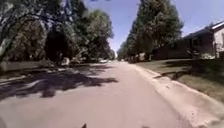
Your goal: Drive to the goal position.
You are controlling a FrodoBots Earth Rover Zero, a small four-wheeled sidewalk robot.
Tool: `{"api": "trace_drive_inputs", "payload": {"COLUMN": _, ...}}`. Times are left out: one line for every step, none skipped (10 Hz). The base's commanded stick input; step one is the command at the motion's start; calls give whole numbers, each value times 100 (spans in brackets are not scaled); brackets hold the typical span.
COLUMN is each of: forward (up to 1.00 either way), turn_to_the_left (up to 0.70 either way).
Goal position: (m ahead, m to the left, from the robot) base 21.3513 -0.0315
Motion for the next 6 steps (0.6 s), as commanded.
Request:
{"api": "trace_drive_inputs", "payload": {"forward": 70, "turn_to_the_left": 0}}
{"api": "trace_drive_inputs", "payload": {"forward": 70, "turn_to_the_left": 0}}
{"api": "trace_drive_inputs", "payload": {"forward": 70, "turn_to_the_left": 0}}
{"api": "trace_drive_inputs", "payload": {"forward": 70, "turn_to_the_left": 0}}
{"api": "trace_drive_inputs", "payload": {"forward": 70, "turn_to_the_left": 0}}
{"api": "trace_drive_inputs", "payload": {"forward": 70, "turn_to_the_left": 0}}
